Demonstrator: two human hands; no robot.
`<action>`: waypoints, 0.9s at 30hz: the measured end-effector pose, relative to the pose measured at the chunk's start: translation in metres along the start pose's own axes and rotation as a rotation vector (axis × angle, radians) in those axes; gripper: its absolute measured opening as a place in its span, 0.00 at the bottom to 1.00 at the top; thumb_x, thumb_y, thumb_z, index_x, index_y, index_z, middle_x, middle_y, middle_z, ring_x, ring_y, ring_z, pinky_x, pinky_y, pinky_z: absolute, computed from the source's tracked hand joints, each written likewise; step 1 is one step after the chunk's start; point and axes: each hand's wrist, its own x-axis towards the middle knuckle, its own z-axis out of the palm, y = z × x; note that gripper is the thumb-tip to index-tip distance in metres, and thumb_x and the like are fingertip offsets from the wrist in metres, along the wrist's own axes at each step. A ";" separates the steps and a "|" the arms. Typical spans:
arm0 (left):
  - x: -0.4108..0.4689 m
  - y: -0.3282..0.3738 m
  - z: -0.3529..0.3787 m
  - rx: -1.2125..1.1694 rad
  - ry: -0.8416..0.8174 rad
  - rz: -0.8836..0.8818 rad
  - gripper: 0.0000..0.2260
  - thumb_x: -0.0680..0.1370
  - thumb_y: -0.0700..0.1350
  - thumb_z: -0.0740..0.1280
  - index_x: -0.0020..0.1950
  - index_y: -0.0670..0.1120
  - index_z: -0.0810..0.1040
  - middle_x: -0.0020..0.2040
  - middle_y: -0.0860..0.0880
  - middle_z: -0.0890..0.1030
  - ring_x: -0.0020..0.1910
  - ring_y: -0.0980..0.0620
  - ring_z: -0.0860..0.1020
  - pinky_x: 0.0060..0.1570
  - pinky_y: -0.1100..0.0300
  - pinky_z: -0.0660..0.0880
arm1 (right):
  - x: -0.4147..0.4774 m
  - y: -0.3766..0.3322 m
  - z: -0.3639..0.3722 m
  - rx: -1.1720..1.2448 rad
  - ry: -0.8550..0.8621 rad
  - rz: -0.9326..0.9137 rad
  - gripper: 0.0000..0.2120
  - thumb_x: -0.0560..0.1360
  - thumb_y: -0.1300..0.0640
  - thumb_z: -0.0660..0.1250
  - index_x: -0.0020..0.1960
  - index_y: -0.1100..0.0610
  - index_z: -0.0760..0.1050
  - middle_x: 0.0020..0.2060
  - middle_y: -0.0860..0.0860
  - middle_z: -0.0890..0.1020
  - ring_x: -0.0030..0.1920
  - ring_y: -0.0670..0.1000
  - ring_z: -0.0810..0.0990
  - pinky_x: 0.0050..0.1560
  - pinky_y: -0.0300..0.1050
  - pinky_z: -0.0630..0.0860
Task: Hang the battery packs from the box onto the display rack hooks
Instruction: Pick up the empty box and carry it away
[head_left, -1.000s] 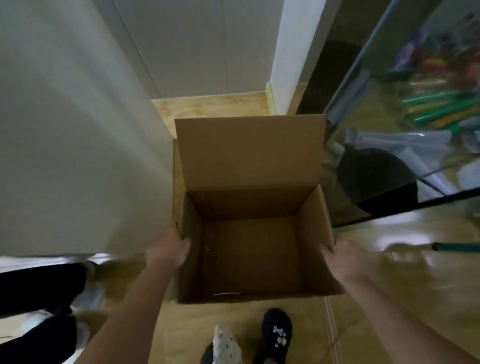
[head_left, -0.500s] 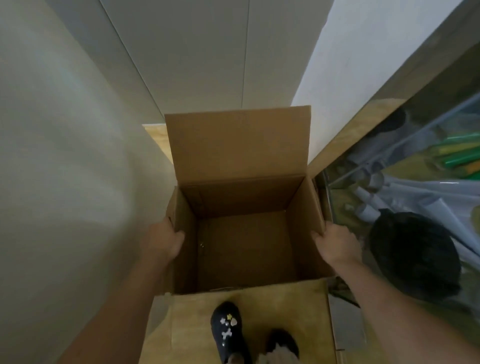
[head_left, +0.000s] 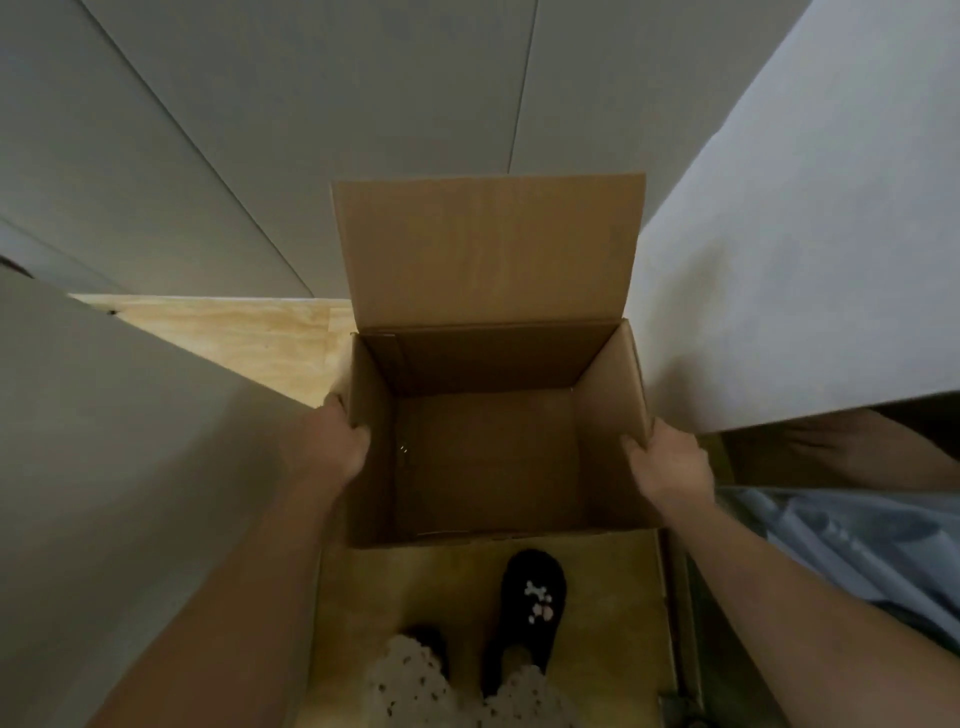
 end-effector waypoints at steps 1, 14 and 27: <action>0.011 0.004 0.000 -0.011 0.000 0.006 0.16 0.78 0.46 0.61 0.63 0.40 0.68 0.54 0.38 0.78 0.52 0.39 0.77 0.50 0.48 0.74 | 0.012 -0.005 0.001 -0.015 -0.004 0.006 0.14 0.78 0.50 0.60 0.55 0.59 0.73 0.42 0.54 0.79 0.37 0.52 0.78 0.33 0.42 0.73; 0.152 0.039 0.063 0.063 0.131 0.062 0.13 0.78 0.45 0.61 0.59 0.42 0.68 0.48 0.42 0.77 0.47 0.44 0.74 0.41 0.53 0.69 | 0.145 -0.026 0.074 -0.103 0.117 0.005 0.18 0.79 0.47 0.57 0.58 0.60 0.72 0.48 0.56 0.81 0.46 0.55 0.81 0.37 0.43 0.72; 0.219 0.039 0.130 0.066 0.147 0.073 0.16 0.78 0.45 0.60 0.64 0.41 0.63 0.54 0.40 0.77 0.55 0.40 0.74 0.43 0.51 0.69 | 0.220 -0.035 0.138 -0.181 0.155 -0.018 0.22 0.81 0.47 0.50 0.68 0.60 0.64 0.54 0.58 0.80 0.51 0.60 0.81 0.39 0.47 0.71</action>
